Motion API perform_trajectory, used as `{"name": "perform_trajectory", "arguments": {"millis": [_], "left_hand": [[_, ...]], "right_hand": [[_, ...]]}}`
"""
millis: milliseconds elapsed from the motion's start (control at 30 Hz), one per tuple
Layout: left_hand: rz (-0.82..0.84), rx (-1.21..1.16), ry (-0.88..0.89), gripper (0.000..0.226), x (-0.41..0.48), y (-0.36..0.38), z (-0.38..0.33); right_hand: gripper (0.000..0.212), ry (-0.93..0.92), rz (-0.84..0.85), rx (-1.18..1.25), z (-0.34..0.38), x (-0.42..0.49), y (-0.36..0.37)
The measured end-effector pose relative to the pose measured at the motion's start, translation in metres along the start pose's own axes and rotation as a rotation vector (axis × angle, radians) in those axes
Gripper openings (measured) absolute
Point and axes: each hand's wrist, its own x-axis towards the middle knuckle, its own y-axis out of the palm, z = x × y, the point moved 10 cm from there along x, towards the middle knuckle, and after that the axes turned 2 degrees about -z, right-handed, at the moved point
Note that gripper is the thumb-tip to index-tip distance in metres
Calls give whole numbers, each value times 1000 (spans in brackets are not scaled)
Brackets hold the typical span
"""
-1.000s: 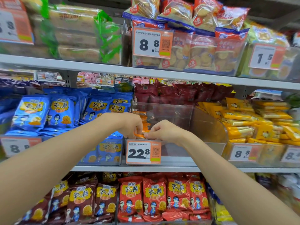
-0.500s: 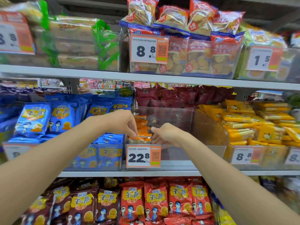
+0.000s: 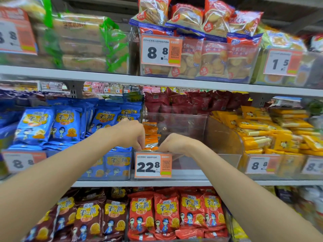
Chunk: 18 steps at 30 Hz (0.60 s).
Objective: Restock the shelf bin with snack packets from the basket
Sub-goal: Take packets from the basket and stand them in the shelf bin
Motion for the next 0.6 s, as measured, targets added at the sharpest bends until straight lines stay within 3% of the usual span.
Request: {"name": "perform_trajectory", "arguments": {"millis": [167, 300, 433, 600], "left_hand": [[-48, -79, -36, 5, -4, -2, 4], [-106, -104, -62, 16, -7, -5, 5], [-125, -66, -75, 10, -7, -6, 4], [-117, -80, -103, 10, -8, -5, 3]], "right_hand": [[33, -6, -39, 18, 5, -10, -12], [37, -78, -84, 35, 7, -19, -18], [19, -159, -142, 55, 13, -17, -15], [19, -59, -173, 56, 3, -6, -14]]}}
